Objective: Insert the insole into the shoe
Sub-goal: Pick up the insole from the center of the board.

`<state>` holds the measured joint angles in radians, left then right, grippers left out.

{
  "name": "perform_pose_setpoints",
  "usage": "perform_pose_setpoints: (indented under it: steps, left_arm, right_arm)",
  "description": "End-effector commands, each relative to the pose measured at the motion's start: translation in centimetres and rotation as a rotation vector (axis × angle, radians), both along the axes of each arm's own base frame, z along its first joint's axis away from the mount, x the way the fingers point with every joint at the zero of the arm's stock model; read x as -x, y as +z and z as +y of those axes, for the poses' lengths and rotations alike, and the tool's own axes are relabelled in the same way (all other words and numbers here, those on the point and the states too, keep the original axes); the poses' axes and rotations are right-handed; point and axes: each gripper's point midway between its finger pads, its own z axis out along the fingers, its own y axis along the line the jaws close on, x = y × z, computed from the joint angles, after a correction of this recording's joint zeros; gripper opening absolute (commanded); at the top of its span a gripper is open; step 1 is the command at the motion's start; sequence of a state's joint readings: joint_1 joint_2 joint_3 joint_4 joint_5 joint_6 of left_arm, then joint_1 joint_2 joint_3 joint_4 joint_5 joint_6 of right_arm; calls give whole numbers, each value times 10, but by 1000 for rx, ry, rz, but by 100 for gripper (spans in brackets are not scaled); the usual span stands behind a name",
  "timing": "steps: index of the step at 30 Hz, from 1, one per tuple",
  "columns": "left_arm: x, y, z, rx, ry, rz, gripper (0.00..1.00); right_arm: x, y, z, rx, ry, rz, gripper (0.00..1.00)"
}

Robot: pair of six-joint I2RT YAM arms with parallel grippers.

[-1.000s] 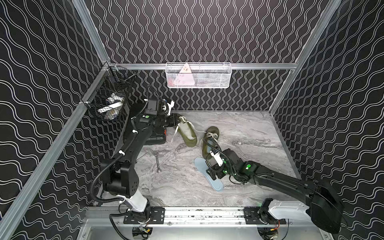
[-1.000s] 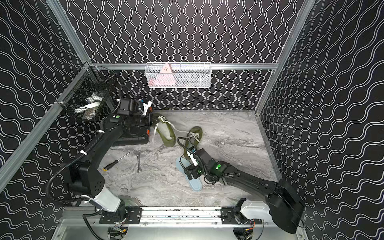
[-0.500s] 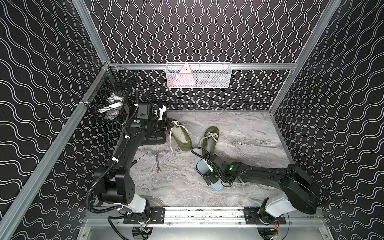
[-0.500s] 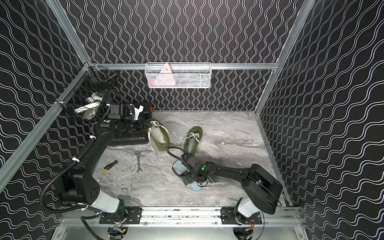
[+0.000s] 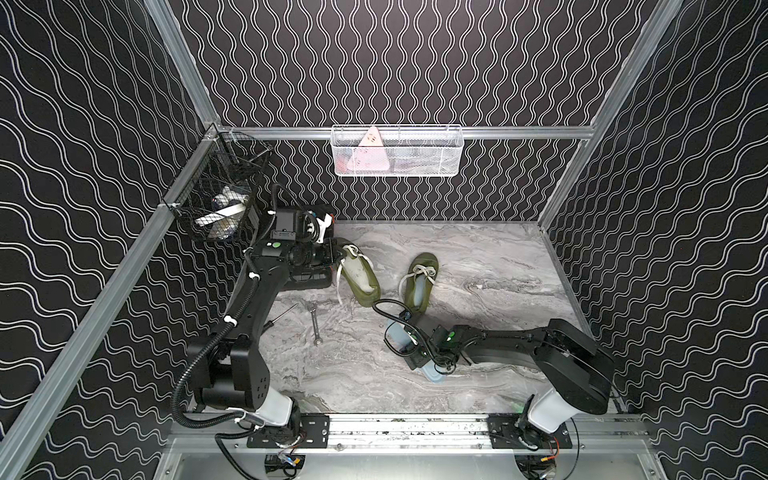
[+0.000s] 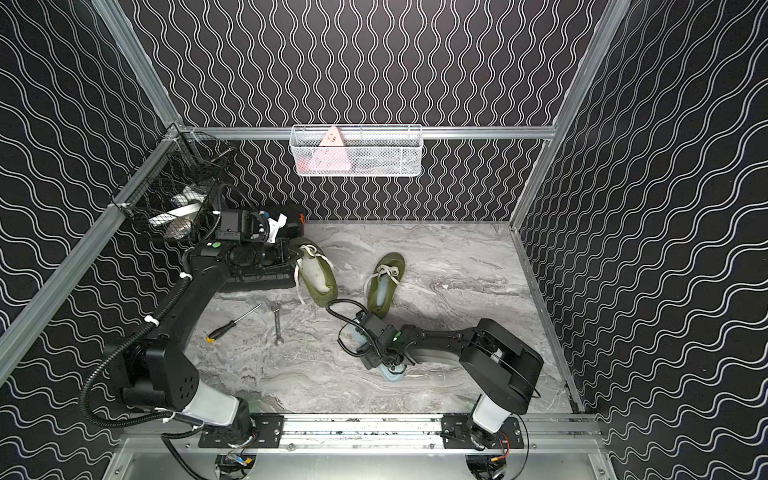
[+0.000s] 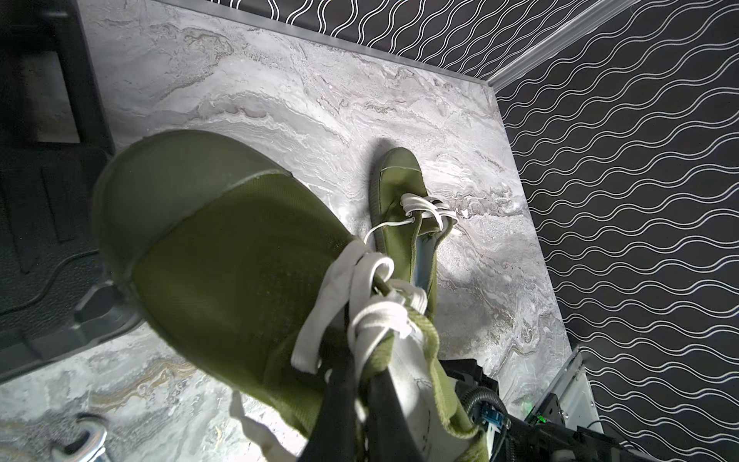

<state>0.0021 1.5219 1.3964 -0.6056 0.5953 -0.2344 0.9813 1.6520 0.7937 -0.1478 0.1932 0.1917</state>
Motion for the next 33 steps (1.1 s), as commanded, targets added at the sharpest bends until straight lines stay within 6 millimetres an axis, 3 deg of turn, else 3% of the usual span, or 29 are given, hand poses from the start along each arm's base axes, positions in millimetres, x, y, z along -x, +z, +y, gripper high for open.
perform_pose_setpoints:
  steps: [1,9,16,19,23,33]
  left_arm:
    - [-2,13,-3,18,-25,-53,0]
    - [-2,17,-5,24,-34,-58,0]
    - [-3,26,-9,55,-39,-73,0]
    - [-4,36,-20,52,-69,-91,0]
    - [-5,46,-55,30,-139,-97,0]
    - [0,47,-206,26,-377,-118,0]
  right_arm:
    - [-2,-7,-16,84,-28,-18,76]
    - [-1,21,-24,14,-88,-67,51]
    - [3,65,-40,-98,-182,-123,49]
    - [4,87,-51,-149,-253,-144,49]
    - [0,127,-71,-187,-354,-200,48]
    - [-3,237,-145,-313,-599,-307,51]
